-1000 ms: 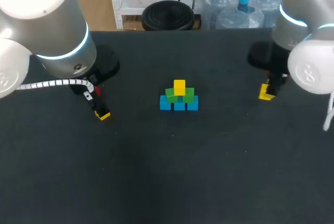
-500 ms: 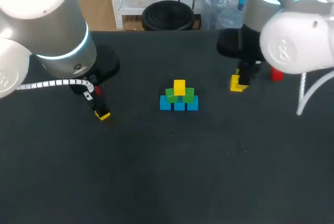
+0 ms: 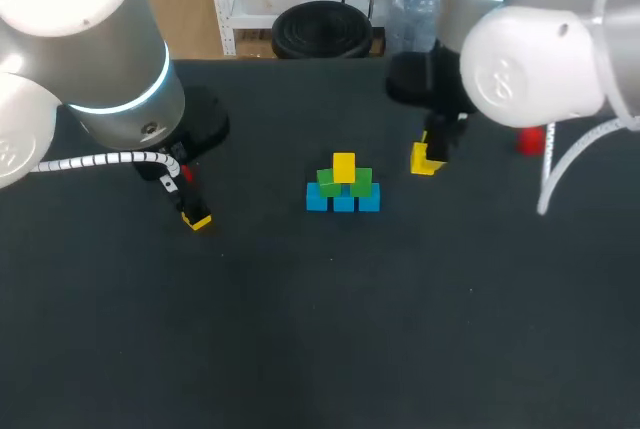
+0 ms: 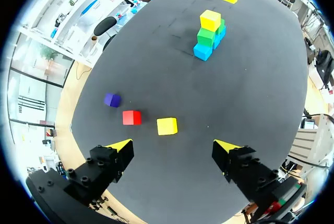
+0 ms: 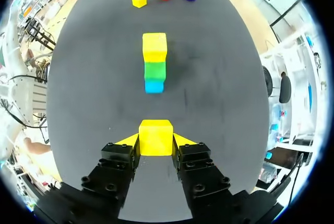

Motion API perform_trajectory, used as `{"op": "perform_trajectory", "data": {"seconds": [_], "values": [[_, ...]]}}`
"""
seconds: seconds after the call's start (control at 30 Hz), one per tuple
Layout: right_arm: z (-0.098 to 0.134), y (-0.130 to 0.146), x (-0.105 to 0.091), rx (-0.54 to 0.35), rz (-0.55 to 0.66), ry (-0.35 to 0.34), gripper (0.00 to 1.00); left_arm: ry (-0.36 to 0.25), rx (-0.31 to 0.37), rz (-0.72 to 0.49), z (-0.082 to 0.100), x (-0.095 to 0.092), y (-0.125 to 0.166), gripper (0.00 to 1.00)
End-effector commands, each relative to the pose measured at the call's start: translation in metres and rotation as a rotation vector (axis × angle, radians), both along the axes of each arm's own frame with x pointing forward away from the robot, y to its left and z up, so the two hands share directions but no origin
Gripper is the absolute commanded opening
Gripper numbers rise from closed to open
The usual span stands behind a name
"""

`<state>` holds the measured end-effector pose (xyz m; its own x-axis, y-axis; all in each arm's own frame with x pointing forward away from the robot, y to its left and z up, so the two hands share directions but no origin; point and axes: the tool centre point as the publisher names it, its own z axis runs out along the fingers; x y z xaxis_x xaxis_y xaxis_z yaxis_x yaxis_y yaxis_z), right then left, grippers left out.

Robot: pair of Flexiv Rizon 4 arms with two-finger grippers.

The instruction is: Place the blue cubes, place green cubes on the blue cubes, place the yellow cubes on the green cubes, then place the red cubes on the yellow cubes, and place purple cube on the red cubes.

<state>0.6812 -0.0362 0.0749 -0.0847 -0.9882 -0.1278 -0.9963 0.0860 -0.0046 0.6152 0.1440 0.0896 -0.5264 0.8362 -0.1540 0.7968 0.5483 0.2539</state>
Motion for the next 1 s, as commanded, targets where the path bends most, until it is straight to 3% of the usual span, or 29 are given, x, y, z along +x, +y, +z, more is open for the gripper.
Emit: {"op": "perform_trajectory", "data": {"seconds": [0.03,0.33,1.0], "values": [[0.004,0.014,0.005,-0.021,0.015,-0.006,0.14,0.004,-0.002,-0.003,0.0,0.001,0.001,1.0],[-0.001,0.04,0.004,-0.017,0.06,0.01,0.13,0.004,-0.002,-0.003,0.0,0.001,0.001,1.0],[-0.006,0.059,0.007,-0.026,0.061,0.038,0.12,0.004,-0.002,-0.003,0.0,0.001,0.001,1.0]]}}
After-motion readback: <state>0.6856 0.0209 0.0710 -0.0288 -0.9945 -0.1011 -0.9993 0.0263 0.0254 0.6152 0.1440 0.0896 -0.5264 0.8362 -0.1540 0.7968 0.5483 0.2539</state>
